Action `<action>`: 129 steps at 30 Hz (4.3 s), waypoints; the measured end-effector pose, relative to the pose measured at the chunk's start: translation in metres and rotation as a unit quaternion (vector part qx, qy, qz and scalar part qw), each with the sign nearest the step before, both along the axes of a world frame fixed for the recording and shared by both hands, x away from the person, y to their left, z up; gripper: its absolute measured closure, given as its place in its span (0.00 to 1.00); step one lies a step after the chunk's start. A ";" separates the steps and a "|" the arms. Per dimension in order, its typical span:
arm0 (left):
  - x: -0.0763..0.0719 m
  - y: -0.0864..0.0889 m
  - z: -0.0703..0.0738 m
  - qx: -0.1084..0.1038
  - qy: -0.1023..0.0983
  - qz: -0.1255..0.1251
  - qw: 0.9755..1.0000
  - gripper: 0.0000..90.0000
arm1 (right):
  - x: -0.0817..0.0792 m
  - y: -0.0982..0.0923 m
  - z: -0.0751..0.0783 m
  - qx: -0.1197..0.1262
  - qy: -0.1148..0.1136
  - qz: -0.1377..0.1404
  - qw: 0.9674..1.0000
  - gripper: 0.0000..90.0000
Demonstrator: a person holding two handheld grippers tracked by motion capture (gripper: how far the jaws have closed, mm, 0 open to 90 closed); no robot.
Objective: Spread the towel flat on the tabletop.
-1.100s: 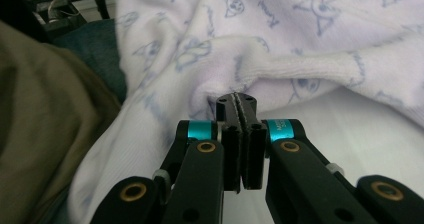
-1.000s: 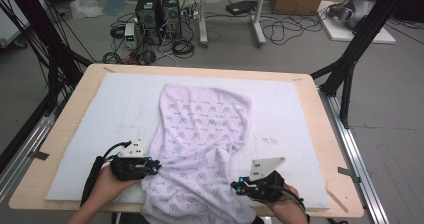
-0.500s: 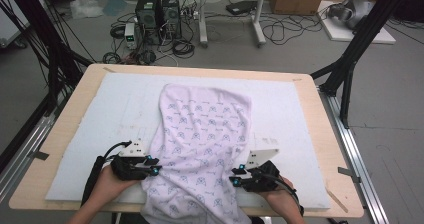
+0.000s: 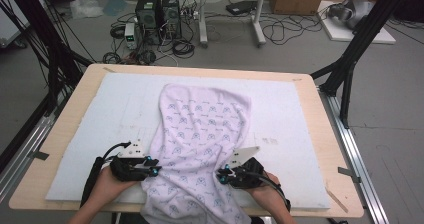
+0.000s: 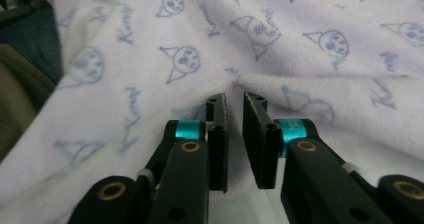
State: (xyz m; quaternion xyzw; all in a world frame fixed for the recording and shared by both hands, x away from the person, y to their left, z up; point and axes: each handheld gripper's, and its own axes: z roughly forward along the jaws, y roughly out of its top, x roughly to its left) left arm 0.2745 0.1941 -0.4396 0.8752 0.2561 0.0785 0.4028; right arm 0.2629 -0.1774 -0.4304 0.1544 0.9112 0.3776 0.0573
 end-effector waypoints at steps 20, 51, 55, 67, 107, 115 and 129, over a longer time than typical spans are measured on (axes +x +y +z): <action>-0.006 0.004 0.006 -0.013 0.003 -0.006 1.000 0.85 | -0.042 -0.078 0.022 0.021 0.012 -0.040 0.999 0.99; 0.015 0.008 0.006 0.003 -0.010 0.051 0.999 0.68 | -0.003 -0.089 0.019 0.011 0.006 -0.103 0.995 0.77; 0.025 -0.001 0.002 0.018 0.002 0.059 0.998 0.63 | 0.018 -0.081 0.007 0.018 0.020 -0.121 0.992 0.66; 0.047 0.002 0.018 0.014 -0.055 0.097 0.994 0.98 | 0.058 -0.064 0.023 -0.031 -0.024 -0.148 0.988 1.00; 0.042 0.006 -0.003 0.006 -0.010 0.083 0.996 0.90 | 0.062 -0.062 0.007 -0.075 -0.015 -0.149 0.986 0.87; 0.021 0.022 0.018 -0.020 -0.032 0.090 0.995 0.65 | 0.023 -0.089 0.024 0.015 -0.045 -0.143 0.989 0.79; 0.006 0.000 0.001 -0.003 0.000 0.010 1.000 0.68 | 0.001 -0.062 -0.003 -0.021 -0.008 -0.066 0.998 0.75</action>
